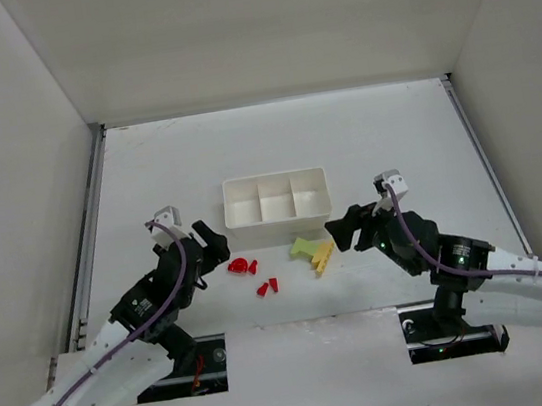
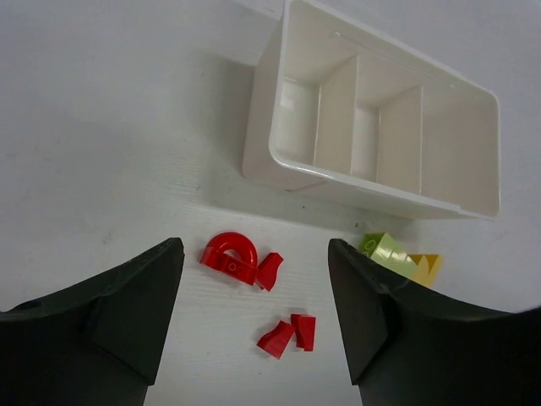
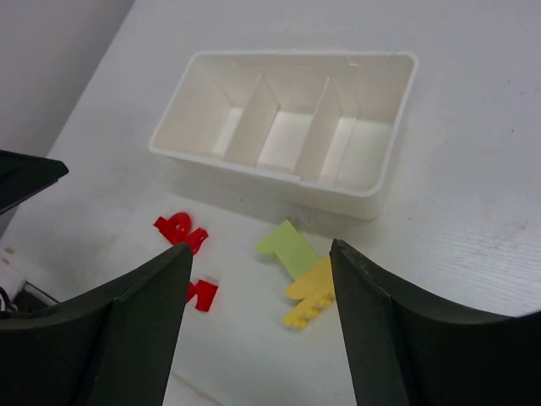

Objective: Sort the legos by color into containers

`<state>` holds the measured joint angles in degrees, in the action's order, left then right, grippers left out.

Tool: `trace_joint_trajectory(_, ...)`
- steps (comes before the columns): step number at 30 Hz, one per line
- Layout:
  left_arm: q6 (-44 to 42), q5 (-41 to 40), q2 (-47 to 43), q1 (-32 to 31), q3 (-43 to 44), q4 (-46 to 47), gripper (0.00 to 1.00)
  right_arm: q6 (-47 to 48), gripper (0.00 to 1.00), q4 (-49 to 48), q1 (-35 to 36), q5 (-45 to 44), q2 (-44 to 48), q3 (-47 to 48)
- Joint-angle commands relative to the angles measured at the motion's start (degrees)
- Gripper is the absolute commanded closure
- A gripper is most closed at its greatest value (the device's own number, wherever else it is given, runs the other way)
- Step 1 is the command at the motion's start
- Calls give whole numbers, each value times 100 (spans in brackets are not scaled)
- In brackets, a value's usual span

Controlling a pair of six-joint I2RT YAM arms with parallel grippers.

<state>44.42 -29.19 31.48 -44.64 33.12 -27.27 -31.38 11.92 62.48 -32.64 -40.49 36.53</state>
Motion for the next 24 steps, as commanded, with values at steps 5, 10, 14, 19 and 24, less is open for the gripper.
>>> trace_joint_trajectory(5, 32, -78, 252, -531, -34, 335, 43, -307, 55, 126, 24, -190, 68, -340)
trace_joint_trajectory(10, -197, -183, 367, -1111, -148, 863, 68, -492, 87, 240, 14, -93, -274, -314)
trace_joint_trajectory(14, 13, -605, 165, -1297, -227, 618, 85, -563, 86, 214, 268, 152, -687, -156)
trace_joint_trajectory(19, 462, -799, 454, -999, -385, 91, 80, -528, 83, -391, 717, 460, -1846, 11)
trace_joint_trajectory(24, 813, -773, 675, -814, -578, -113, 72, -422, 73, -1041, 998, 750, -3103, 397)
